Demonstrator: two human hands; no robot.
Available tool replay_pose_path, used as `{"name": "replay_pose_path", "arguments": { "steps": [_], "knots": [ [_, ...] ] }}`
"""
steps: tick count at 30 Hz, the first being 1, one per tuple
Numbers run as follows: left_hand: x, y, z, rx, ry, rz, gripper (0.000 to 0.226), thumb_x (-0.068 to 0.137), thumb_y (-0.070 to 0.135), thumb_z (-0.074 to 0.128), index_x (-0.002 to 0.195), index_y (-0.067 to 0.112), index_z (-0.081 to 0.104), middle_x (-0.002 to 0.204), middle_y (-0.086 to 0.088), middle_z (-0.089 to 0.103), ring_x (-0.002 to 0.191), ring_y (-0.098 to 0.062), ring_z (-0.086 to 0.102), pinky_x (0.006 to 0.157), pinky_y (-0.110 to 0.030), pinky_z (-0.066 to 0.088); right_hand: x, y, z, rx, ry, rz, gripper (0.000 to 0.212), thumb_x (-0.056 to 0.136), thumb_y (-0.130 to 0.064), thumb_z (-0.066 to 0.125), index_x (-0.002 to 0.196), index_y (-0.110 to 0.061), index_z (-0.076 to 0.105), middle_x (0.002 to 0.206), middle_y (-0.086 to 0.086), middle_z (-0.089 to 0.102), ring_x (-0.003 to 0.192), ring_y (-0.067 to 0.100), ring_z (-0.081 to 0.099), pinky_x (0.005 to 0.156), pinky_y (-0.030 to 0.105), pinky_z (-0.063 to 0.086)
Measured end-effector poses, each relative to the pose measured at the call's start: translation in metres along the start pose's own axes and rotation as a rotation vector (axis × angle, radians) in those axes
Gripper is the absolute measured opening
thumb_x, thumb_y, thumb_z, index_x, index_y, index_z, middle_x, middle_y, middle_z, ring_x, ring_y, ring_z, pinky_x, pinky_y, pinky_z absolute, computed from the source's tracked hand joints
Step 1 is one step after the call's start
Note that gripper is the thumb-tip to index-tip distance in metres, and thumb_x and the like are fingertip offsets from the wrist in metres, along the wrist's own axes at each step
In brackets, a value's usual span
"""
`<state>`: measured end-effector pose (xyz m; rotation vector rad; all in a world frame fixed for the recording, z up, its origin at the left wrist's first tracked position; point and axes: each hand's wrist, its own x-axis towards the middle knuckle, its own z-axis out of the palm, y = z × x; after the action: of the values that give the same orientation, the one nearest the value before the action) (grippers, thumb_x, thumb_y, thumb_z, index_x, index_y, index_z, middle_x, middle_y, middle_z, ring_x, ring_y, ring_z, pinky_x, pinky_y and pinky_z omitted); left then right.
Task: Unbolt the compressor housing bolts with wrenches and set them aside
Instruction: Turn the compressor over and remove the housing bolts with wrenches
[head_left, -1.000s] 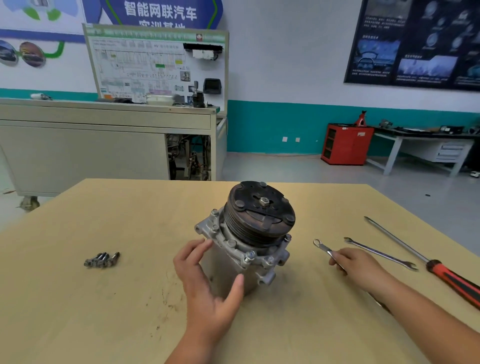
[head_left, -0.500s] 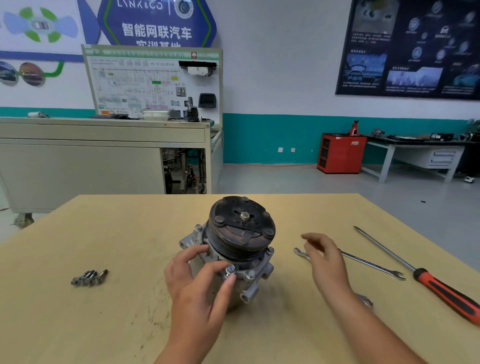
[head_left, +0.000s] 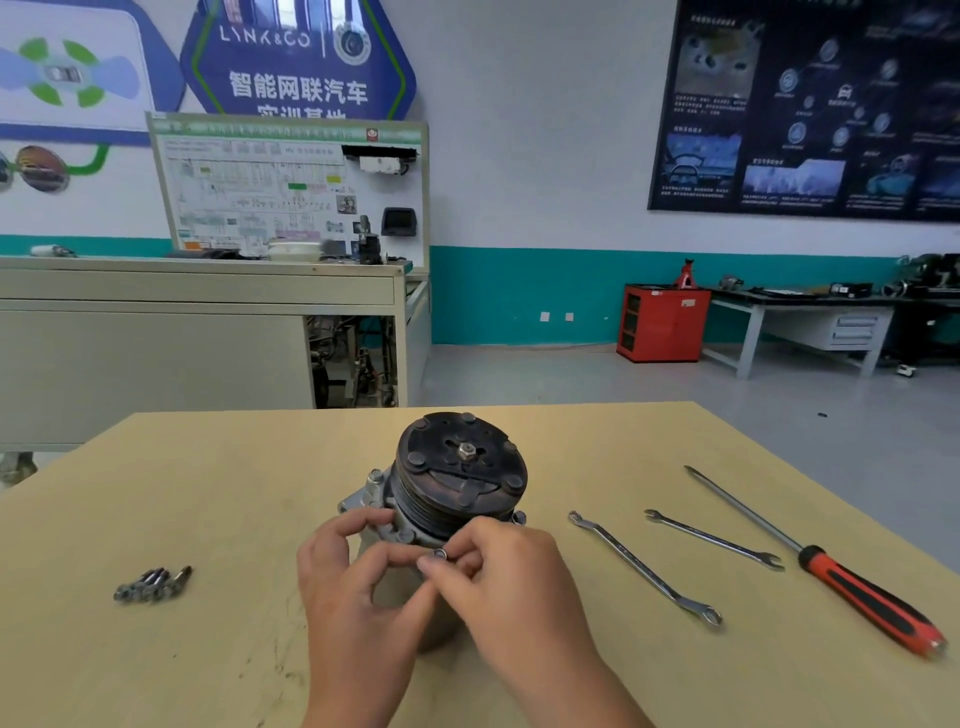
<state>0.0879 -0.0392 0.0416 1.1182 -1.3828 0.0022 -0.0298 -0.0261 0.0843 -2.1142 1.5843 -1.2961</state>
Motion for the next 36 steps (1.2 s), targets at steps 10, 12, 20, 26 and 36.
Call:
{"name": "replay_pose_path", "arguments": {
  "steps": [10,12,20,26,36],
  "knots": [
    [0.001,0.007,0.001,-0.035,-0.001,-0.110,0.022,0.059,0.027,0.084,0.062,0.030,0.062,0.110,0.020,0.044,0.107,-0.010,0.035,0.093,-0.040,0.030,0.001,-0.007,-0.009,-0.121,-0.041,-0.136,0.017,0.085,-0.031,0.059,0.098,-0.025,0.068,0.073,-0.010,0.053,0.076,0.008,0.053,0.069,0.024,0.041],
    [-0.002,0.009,-0.003,-0.012,-0.030,-0.055,0.016,0.064,0.047,0.066,0.072,0.033,0.066,0.113,0.016,0.045,0.109,-0.013,0.036,0.093,-0.042,0.031,-0.004,-0.006,-0.011,-0.089,-0.037,-0.160,0.018,0.084,-0.022,0.061,0.098,-0.029,0.069,0.068,-0.014,0.049,0.067,0.004,0.048,0.065,0.022,0.041],
    [-0.005,0.007,0.000,-0.072,0.006,-0.083,0.011,0.064,0.035,0.075,0.066,0.027,0.068,0.115,0.020,0.046,0.118,0.004,0.031,0.097,-0.025,0.027,-0.014,0.004,-0.010,0.124,0.042,0.024,0.015,0.070,-0.044,0.068,0.073,-0.030,0.065,0.063,-0.008,0.062,0.063,0.007,0.058,0.058,0.019,0.046],
    [-0.003,0.006,0.005,-0.064,0.041,-0.131,0.023,0.057,0.014,0.085,0.059,0.021,0.064,0.114,0.019,0.047,0.117,0.002,0.033,0.095,-0.022,0.027,-0.007,-0.006,-0.008,-0.022,0.037,0.020,0.016,0.069,-0.041,0.072,0.067,-0.030,0.061,0.061,-0.011,0.056,0.060,0.010,0.054,0.057,0.035,0.049],
    [0.012,0.025,0.002,-0.089,0.128,0.035,0.016,0.062,0.034,0.071,0.060,0.020,0.063,0.111,0.018,0.049,0.113,-0.004,0.039,0.091,-0.036,0.037,0.000,-0.015,-0.022,0.027,0.073,-0.045,0.030,0.065,-0.022,0.079,0.061,-0.041,0.058,0.055,-0.009,0.055,0.063,0.005,0.055,0.055,0.010,0.039]
  ]
}}
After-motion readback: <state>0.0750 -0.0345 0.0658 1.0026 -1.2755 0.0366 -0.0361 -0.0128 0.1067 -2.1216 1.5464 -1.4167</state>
